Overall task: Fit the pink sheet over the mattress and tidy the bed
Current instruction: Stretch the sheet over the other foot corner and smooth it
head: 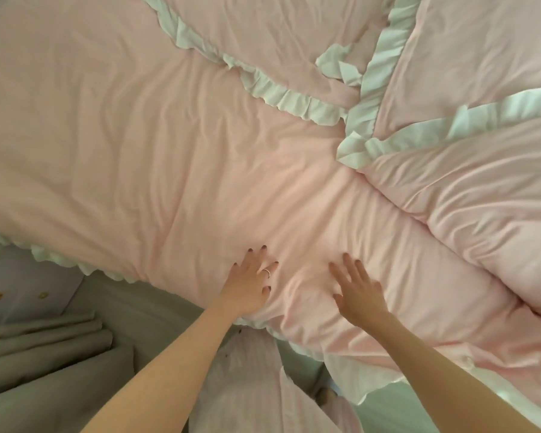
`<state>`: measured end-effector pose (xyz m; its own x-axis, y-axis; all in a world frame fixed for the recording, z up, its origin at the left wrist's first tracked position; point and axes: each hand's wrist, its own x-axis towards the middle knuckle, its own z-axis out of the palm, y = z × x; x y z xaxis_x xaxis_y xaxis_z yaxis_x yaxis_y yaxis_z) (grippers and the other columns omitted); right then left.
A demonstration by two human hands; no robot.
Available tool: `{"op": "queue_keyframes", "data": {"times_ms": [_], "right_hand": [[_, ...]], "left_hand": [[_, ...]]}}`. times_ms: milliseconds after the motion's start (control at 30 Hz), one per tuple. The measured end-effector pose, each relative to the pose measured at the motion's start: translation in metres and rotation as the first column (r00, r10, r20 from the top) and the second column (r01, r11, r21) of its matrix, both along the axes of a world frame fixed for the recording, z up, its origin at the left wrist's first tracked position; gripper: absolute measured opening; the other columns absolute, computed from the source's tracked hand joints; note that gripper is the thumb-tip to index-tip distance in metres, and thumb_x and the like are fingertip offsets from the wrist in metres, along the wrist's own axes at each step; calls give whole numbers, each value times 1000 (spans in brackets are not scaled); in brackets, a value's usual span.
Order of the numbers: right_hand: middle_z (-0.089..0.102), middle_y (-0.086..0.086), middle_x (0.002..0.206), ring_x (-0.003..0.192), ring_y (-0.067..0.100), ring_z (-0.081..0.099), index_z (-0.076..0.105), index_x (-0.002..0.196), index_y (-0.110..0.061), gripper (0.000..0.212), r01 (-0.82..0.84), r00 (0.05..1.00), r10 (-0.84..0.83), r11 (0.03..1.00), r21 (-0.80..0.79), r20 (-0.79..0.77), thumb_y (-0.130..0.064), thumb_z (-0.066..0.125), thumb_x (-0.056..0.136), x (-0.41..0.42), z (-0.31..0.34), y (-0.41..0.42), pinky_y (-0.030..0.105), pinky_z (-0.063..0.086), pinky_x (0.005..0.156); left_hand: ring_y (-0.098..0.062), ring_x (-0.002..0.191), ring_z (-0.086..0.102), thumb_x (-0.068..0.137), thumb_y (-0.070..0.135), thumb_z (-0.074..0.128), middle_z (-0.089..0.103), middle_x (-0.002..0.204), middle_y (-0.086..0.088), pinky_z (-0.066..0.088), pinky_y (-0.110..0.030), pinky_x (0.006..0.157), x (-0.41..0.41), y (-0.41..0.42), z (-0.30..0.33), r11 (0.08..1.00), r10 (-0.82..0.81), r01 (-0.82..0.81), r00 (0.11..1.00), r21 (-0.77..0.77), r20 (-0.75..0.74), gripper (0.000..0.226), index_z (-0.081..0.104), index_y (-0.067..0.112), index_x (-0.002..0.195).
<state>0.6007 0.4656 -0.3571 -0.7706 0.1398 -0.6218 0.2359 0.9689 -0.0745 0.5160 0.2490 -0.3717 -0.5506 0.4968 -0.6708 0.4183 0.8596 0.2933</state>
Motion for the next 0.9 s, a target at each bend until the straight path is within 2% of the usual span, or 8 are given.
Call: {"op": "queue_keyframes", "data": {"times_ms": [100, 267, 433, 567, 633, 767, 833, 900], "right_hand": [[-8, -1, 160, 148, 19, 2, 12, 150, -26, 58, -29, 998, 34, 995, -91, 55, -31, 39, 98, 27, 6, 25, 45, 28, 113], [17, -2, 158, 147, 18, 11, 37, 142, -22, 44, 89, 985, -87, 996, -6, 150, -34, 35, 100, 42, 30, 79, 47, 17, 116], [41, 13, 145, 142, 31, 26, 58, 120, -11, 45, 345, 879, -209, 899, 268, -429, -23, 70, 79, 97, 69, 152, 68, 13, 108], [20, 14, 156, 145, 34, 13, 32, 143, -14, 75, 557, 763, -315, 763, 328, -564, -26, 67, 77, 159, 100, 232, 68, 4, 108], [8, 12, 158, 146, 33, 3, 14, 149, -14, 84, 726, 636, -500, 646, 236, -589, -33, 60, 82, 184, 113, 264, 69, 3, 107], [2, 8, 158, 146, 30, 5, -6, 150, -13, 107, 938, 115, -922, 224, -266, -370, -42, 69, 78, 221, 110, 303, 64, 19, 110], [35, 16, 143, 131, 34, 37, 17, 145, -9, 93, 828, -145, -986, -77, -555, -79, -32, 75, 75, 240, 99, 324, 55, 36, 105], [59, 13, 105, 99, 30, 57, 52, 113, -6, 41, 681, -217, -958, -285, -675, 186, -16, 70, 78, 252, 90, 339, 44, 50, 87]], "left_hand": [[-33, 145, -11, 98, 30, 35, -20, 157, -4, 12, -55, 115, 9, 20, -8, 982, -78, 95, 991, -166, 108, 59, 7, 24, 149], [-27, 106, 55, 97, 23, 32, 55, 122, -9, 47, -39, 93, 7, 68, 18, 998, 28, -28, 1000, -65, 7, 33, 53, 11, 120], [-22, 131, 38, 96, 29, 42, 34, 147, -3, 38, -39, 105, 58, 158, 43, 976, -120, 120, 993, 181, -14, 47, 36, 15, 140], [-21, 140, 27, 88, 43, 53, 21, 154, -2, 31, -38, 111, 130, 253, 54, 926, -233, 222, 972, 306, 0, 65, 30, 18, 143], [-23, 141, 24, 83, 49, 59, 15, 156, -4, 29, -41, 112, 167, 301, 57, 898, -322, 298, 947, 325, 22, 80, 21, 20, 147], [-23, 145, 11, 70, 60, 67, 2, 159, 0, 21, -48, 115, 228, 375, 63, 890, -346, 291, 933, 350, 105, 113, -6, 26, 149], [-24, 146, 6, 67, 61, 68, -3, 159, 2, 15, -52, 116, 247, 406, 68, 891, -331, 277, 938, 359, 99, 118, -12, 28, 148], [-27, 144, 10, 69, 59, 67, 4, 157, -2, 16, -55, 114, 260, 429, 69, 903, -321, 292, 946, 314, 42, 113, -7, 24, 148]]}}
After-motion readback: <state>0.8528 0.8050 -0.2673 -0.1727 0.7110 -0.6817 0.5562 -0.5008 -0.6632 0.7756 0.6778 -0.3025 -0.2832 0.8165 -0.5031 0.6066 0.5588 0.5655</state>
